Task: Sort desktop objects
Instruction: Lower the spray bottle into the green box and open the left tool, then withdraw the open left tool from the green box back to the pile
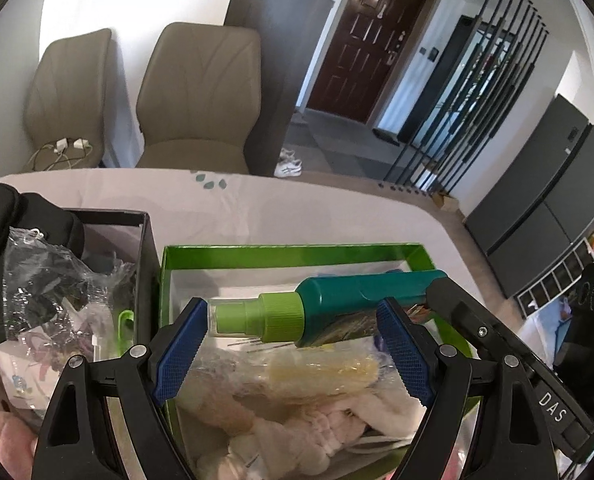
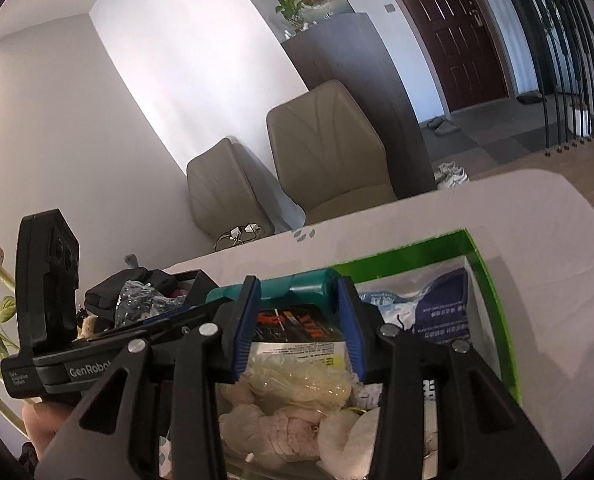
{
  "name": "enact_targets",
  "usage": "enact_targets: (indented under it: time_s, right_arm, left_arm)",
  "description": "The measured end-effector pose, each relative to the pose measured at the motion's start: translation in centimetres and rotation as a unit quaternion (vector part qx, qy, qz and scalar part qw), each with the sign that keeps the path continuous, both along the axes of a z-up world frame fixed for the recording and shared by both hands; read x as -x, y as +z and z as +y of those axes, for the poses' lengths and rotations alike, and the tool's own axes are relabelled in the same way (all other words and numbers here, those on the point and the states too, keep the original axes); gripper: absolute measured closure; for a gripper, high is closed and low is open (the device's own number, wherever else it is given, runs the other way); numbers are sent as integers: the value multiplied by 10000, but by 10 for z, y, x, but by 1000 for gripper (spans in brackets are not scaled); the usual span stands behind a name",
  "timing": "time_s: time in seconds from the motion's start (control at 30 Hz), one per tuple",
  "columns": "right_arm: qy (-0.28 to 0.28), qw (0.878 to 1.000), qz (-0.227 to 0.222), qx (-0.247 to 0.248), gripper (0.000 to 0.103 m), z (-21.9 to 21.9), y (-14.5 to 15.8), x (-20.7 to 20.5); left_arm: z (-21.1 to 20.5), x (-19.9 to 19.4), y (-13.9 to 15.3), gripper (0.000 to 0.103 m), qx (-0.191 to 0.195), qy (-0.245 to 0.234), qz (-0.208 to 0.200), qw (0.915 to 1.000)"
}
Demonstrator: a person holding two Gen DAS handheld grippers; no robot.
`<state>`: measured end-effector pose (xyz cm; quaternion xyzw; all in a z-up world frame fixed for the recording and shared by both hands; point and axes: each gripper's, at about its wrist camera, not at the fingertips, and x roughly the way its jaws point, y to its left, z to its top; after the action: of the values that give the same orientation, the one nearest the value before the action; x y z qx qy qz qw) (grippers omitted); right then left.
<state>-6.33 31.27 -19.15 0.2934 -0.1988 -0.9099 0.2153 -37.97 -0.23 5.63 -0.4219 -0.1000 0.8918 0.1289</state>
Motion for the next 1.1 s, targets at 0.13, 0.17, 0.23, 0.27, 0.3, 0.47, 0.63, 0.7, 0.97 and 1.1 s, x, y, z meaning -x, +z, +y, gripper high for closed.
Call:
enact_targets:
  time_s: [0.13,0.17,0.23,0.27,0.3,0.47,0.63,0.7,0.97,1.1]
  right_arm:
    - [133,9998,-128,81,55,-5,-9,8]
    - [197,9997,-162,54,39,-6,-10,11]
    - [67,9998,-165,97,19,-2,-12,11]
    - [-71,9998,-118,150,17,3,-11,9]
    - [-155,9997,-69,201,17,7,-10,8]
    - [-255,9990,-1,373,17,23,-2,5]
    - [-117,9993,-86,355,22,20,-3,7]
    - [-77,9993,-137,329,28,22,-3,8]
    - [-54,9994,-64,343,28,23,5,2]
    - [-60,9993,51,356,27,25,16,-4]
  left_arm:
    - [0,0,-2,18,359,198,64,9991]
    - [-2,0,0,18,423,291,83,9986]
    - [-6,-3,4,18,495,435,162,9977]
    - [-8,-5,7,18,500,463,210,9975]
    - [-9,-7,9,18,496,465,230,9974]
    - [-12,-8,12,18,456,438,247,9977]
    - [-11,-8,13,18,449,425,261,9977]
    - [-11,-4,16,18,444,440,279,9977]
    - [-14,-8,27,18,392,483,416,9972]
    - [-18,-15,36,18,365,531,552,9964]
